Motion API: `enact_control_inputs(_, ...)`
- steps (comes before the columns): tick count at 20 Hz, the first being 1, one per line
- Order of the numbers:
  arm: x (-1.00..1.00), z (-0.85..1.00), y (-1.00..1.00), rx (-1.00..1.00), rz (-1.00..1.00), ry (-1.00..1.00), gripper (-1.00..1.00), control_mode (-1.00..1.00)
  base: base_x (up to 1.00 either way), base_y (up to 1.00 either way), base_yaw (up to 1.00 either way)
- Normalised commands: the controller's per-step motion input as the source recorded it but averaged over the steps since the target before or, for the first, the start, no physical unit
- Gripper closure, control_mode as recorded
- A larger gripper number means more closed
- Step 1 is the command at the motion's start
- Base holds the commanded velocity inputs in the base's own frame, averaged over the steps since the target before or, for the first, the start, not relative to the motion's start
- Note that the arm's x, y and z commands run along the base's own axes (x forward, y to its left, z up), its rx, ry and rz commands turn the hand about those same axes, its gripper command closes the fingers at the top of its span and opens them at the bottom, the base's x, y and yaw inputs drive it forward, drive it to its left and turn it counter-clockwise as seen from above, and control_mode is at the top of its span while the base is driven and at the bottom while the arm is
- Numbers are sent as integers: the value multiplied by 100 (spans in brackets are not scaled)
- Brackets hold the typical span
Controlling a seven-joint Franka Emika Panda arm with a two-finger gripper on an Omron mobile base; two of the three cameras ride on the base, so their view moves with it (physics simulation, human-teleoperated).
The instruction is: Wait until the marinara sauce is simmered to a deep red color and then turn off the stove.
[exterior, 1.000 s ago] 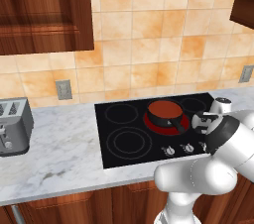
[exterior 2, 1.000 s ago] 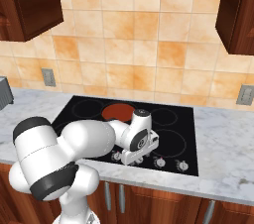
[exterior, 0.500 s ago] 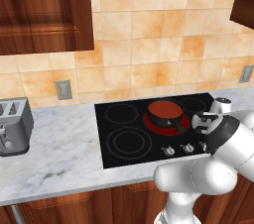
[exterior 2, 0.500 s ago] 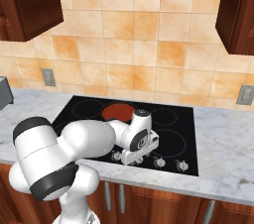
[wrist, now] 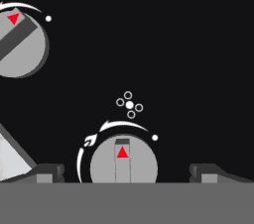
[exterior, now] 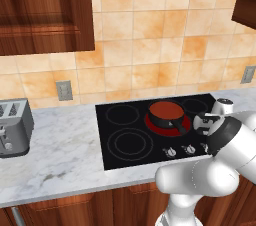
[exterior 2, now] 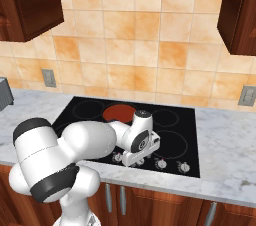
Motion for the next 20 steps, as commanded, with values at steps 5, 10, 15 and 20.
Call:
enact_control_inputs(5, 0, 0, 0, 0, 0, 0, -100, -100, 0, 0, 0)
enact_control_inputs(10, 0, 0, 0, 0, 0, 0, -100, -100, 0, 0, 0)
enact_control_inputs(15, 0, 0, 0, 0, 0, 0, -100, -100, 0, 0, 0)
enact_control_inputs(20, 0, 0, 0, 0, 0, 0, -100, -100, 0, 0, 0)
